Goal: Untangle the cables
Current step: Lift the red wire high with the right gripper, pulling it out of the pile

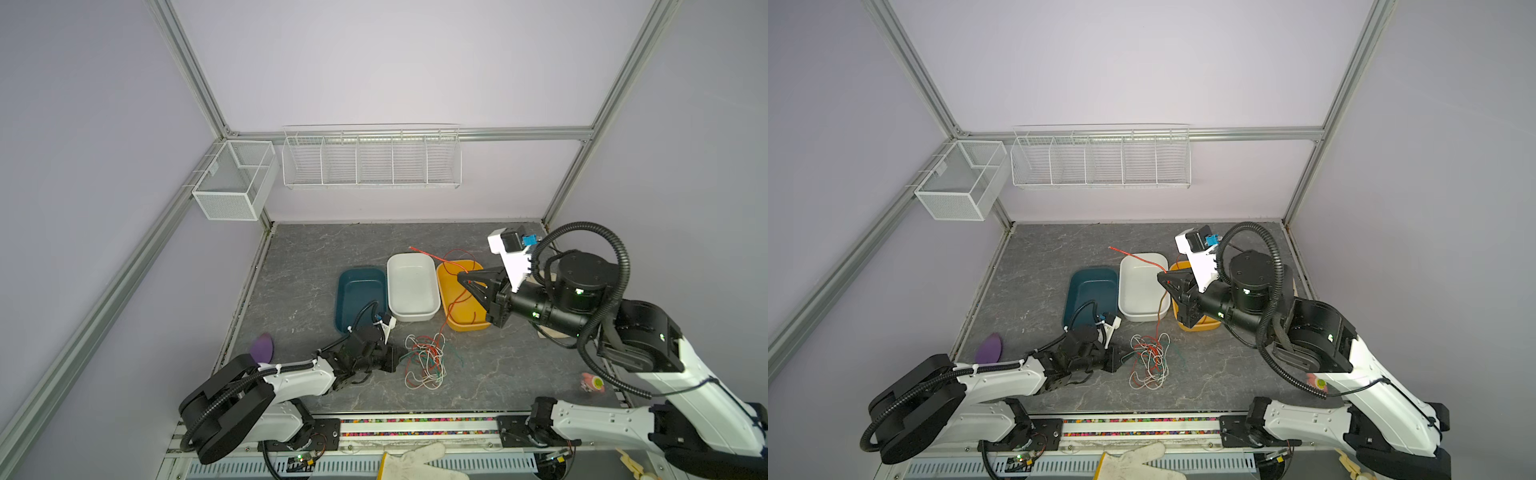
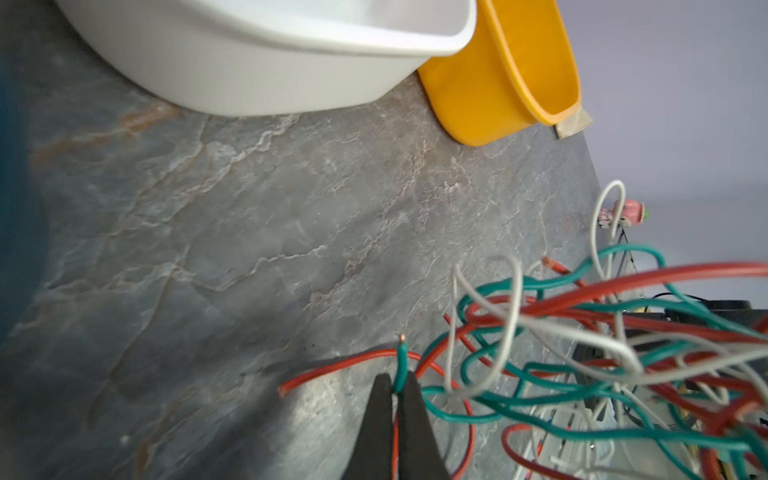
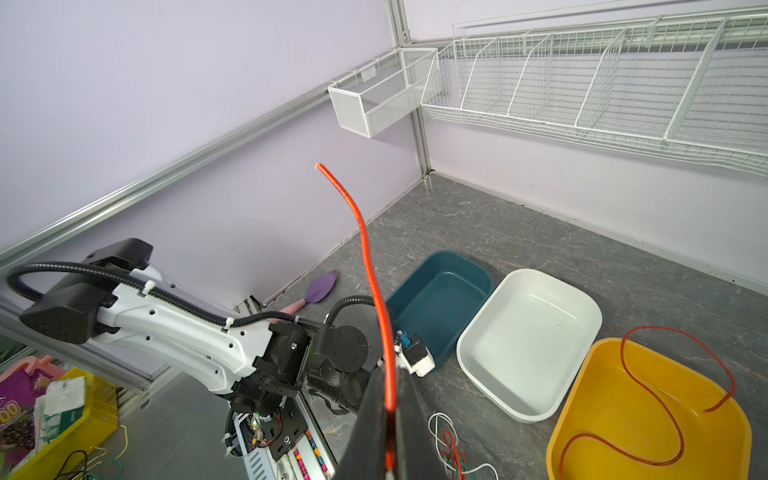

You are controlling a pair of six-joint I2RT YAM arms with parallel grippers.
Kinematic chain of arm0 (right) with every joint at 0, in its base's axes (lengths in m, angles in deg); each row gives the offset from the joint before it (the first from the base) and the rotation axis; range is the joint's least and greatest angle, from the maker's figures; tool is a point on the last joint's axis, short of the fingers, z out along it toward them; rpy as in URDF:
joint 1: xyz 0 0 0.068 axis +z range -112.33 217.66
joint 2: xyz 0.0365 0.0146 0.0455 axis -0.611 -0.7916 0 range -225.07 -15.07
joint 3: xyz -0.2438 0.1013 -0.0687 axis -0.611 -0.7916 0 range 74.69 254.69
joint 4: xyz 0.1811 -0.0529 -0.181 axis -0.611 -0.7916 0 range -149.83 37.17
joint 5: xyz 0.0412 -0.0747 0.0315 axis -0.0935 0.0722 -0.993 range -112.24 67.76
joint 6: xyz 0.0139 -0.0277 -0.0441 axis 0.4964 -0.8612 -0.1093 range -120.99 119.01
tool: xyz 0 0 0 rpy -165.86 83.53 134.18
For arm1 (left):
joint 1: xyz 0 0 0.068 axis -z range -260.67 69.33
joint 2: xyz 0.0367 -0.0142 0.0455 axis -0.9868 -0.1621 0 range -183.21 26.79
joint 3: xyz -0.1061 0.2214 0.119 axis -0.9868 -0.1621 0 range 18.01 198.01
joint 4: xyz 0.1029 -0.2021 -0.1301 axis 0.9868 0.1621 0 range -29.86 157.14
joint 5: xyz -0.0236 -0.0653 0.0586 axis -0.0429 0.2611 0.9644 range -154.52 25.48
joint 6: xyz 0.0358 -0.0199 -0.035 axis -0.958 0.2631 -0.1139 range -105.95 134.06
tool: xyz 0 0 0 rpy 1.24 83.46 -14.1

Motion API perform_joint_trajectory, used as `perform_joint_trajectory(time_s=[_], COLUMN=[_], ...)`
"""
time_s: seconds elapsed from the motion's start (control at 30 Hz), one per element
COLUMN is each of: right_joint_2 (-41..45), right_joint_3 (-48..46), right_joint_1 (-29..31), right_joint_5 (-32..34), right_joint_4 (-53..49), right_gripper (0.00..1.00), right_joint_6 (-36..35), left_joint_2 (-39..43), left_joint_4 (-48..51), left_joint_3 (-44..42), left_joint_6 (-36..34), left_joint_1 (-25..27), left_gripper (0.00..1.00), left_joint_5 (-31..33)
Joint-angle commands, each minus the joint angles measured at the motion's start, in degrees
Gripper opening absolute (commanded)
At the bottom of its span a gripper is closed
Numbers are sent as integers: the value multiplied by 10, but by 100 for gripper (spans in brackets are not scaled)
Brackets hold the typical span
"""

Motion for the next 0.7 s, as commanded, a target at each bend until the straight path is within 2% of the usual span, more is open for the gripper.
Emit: perform_joint_trajectory(time_s=[0.0,0.3,0.5,0.67], right_joint_2=[3,4,10,29], right_joint_3=[38,119,124,130], right_joint_1=[2,2,1,1], right_joint_5=[-2,46,112,195], right_joint_4=[4,-21,-22,-2], right_gripper=[7,6,7,6], right_joint_6=[-20,-55,-81,-100], left_joint_2=[-18,-35,-25,-3], left_joint_4=[12,58,112,177], left_joint_3=[7,21,36,56], left_joint_6=[-15,-21,-25,-24], left_joint_1=[1,1,1,0], left_gripper=[0,0,0,0], left_joint_5=[21,69,101,148])
